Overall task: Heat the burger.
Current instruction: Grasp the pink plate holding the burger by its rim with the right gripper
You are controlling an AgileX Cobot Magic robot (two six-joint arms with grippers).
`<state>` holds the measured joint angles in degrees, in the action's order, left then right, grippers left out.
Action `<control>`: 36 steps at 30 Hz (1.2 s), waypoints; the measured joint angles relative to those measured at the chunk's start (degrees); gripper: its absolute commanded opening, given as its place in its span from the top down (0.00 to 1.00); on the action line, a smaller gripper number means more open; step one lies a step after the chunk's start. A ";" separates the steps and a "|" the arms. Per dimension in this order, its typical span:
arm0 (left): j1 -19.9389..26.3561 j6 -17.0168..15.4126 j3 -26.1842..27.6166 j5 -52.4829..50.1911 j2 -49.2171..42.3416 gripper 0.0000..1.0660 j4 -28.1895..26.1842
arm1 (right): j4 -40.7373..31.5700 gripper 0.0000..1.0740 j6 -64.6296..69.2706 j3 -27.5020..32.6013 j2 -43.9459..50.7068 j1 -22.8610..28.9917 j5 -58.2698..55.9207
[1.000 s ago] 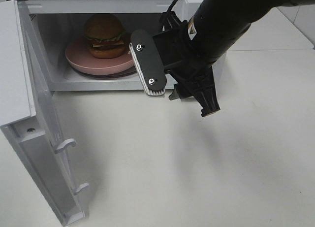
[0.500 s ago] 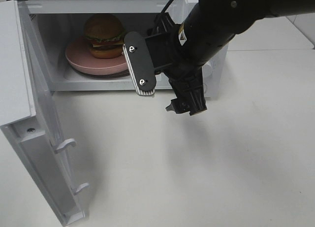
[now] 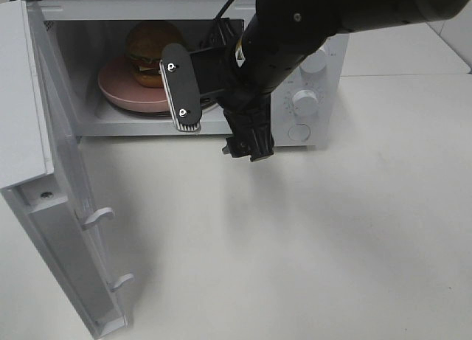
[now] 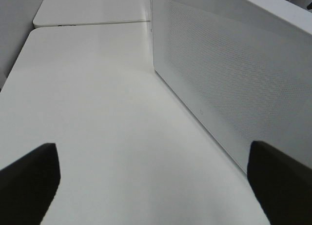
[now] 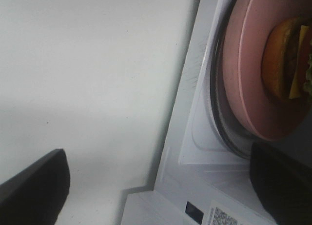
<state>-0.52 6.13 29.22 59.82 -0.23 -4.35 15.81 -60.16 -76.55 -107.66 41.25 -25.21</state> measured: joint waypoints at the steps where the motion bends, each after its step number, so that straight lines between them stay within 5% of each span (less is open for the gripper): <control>1: 0.00 0.00 0.00 0.00 0.00 0.06 0.00 | 0.00 0.13 0.06 -0.80 -1.15 0.00 0.80; 36: 0.00 0.00 0.00 0.00 0.00 0.06 0.23 | 0.00 0.21 3.61 -20.97 -20.97 -2.23 2.98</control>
<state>-0.52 6.13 29.22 59.82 -0.23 -4.13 15.81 -56.55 -97.52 -128.63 39.02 -22.23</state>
